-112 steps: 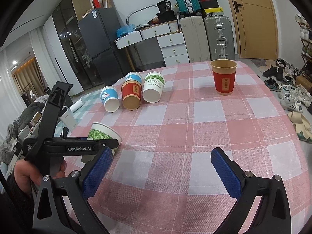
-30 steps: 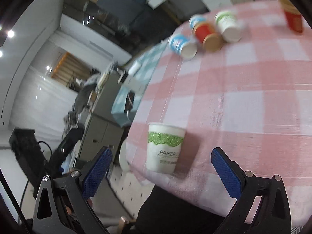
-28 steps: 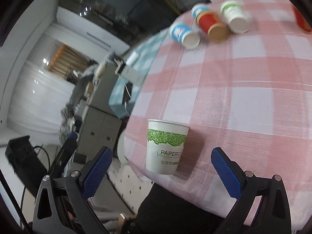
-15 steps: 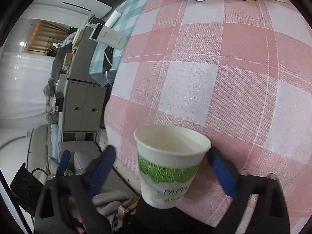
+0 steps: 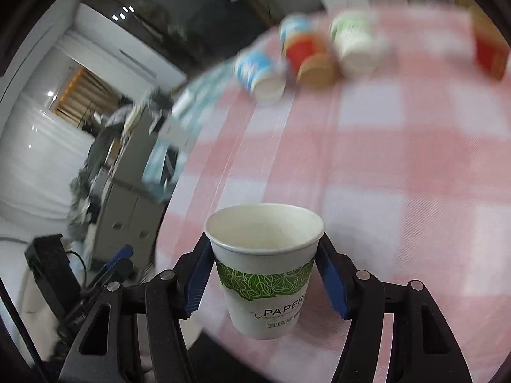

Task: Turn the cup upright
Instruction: 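Lower the white cup rim-up onto the tablecloth and open the right tool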

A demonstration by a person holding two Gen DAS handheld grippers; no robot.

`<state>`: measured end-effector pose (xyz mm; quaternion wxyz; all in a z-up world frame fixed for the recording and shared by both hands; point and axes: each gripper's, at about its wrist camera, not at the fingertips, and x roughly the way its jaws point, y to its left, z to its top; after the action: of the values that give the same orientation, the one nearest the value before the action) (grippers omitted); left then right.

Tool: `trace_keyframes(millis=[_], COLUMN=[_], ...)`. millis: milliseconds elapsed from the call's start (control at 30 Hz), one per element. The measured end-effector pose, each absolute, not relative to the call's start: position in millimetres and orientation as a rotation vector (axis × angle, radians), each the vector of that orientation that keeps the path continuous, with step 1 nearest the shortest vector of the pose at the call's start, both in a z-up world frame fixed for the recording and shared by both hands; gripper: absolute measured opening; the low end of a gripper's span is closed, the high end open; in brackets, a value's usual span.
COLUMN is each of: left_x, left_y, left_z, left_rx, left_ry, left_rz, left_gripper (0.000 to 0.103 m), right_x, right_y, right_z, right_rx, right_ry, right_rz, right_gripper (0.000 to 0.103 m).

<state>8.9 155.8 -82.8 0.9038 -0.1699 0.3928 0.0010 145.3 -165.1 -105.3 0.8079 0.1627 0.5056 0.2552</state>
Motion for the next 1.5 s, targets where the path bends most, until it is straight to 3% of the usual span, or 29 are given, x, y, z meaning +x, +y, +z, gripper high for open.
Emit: trace_keyframes(millis=[167, 367, 633, 1133, 1200, 1267, 1500], left_x=[52.9, 99.9, 137.1, 144.4, 142.6, 140.1, 127.4], left_y=[115.1, 64.3, 27.4, 13.4, 11.9, 10.0, 5.4], left_z=[-91.0, -96.8, -114.7, -127.6, -127.6, -126.5, -110.0], left_rx=[-0.308, -0.274, -0.249, -0.22, -0.22, -0.214, -0.19], left_ry=[0.841, 0.847, 0.885, 0.915, 0.918, 0.915, 0.869], left_rz=[-0.069, -0.137, -0.139, -0.161, -0.164, -0.169, -0.168], left_gripper=[0.102, 0.102, 0.102, 0.102, 0.102, 0.102, 0.102], right_x=[120.0, 101.2, 122.8, 80.0, 81.9, 86.8, 55.2], right_y=[-197.0, -190.9, -202.9, -205.8, -203.4, -202.7, -214.1], right_z=[-85.2, -91.2, -112.4, -124.9, -129.5, -136.7, -121.8], right_rx=[0.197, -0.017, -0.024, -0.012, -0.033, -0.044, -0.027], right_ry=[0.705, 0.456, 0.584, 0.666, 0.708, 0.781, 0.762], right_rz=[0.373, 0.228, 0.173, 0.245, 0.236, 0.21, 0.293], right_gripper=[0.064, 0.064, 0.064, 0.067, 0.072, 0.09, 0.098])
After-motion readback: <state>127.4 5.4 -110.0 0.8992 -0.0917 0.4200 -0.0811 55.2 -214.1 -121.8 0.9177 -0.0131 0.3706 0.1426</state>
